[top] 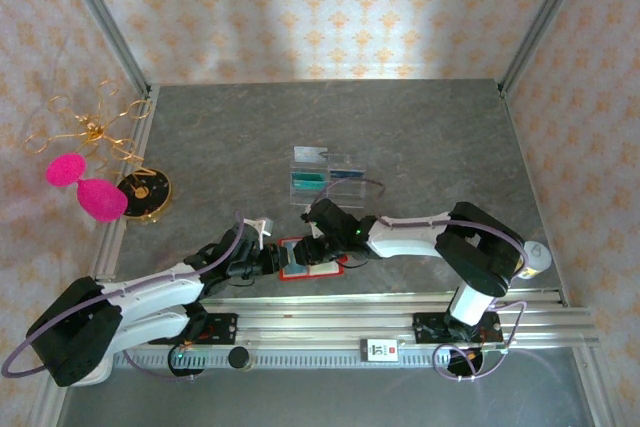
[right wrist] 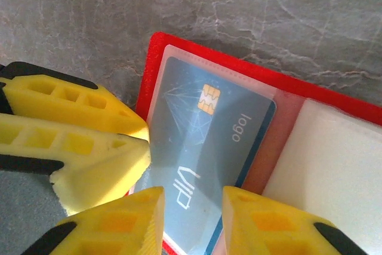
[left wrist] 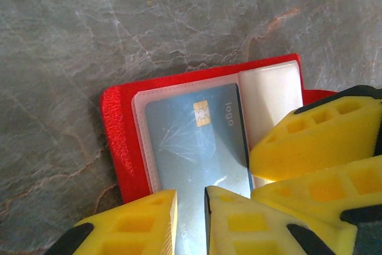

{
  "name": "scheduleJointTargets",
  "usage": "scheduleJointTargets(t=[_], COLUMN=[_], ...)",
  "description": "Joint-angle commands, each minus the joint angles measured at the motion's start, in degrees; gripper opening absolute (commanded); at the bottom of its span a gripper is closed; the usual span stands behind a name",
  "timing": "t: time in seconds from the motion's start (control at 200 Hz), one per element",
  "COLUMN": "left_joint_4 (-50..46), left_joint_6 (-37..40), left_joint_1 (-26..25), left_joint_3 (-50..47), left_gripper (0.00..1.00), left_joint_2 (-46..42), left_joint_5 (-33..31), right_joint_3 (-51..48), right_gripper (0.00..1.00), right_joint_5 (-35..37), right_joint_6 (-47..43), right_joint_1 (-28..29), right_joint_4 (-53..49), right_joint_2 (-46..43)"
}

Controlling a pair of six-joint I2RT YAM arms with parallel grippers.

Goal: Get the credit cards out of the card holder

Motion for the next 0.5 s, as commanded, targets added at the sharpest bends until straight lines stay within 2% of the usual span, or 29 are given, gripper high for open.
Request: scheduleJointTargets(t=[0.0,0.22,0.496], left_joint_4=[0.64,1.18,0.66], left_joint_6=[1.05,1.16,1.07], left_joint_1=[0.59,0.77,1.70], left_joint_3=[-0.66,-0.62,-1.32], left_gripper=[0.21,0.21,0.23], left_joint_2=[-0.43,0.52,-0.49], left_joint_5=[-1.26,-0.85,-0.71], right_joint_3=[1.33,2.79,5.64], right_gripper=[0.30,0.30,0.30], right_joint_5=[1.77,7.58,25.39], right_joint_6=[-0.31,-0.65,1.89], right_joint_1=[0.42,2.47,6.44], right_joint_4=[-2.33,-6.51,-15.35], right_joint_2=[0.93,2.87,3.05])
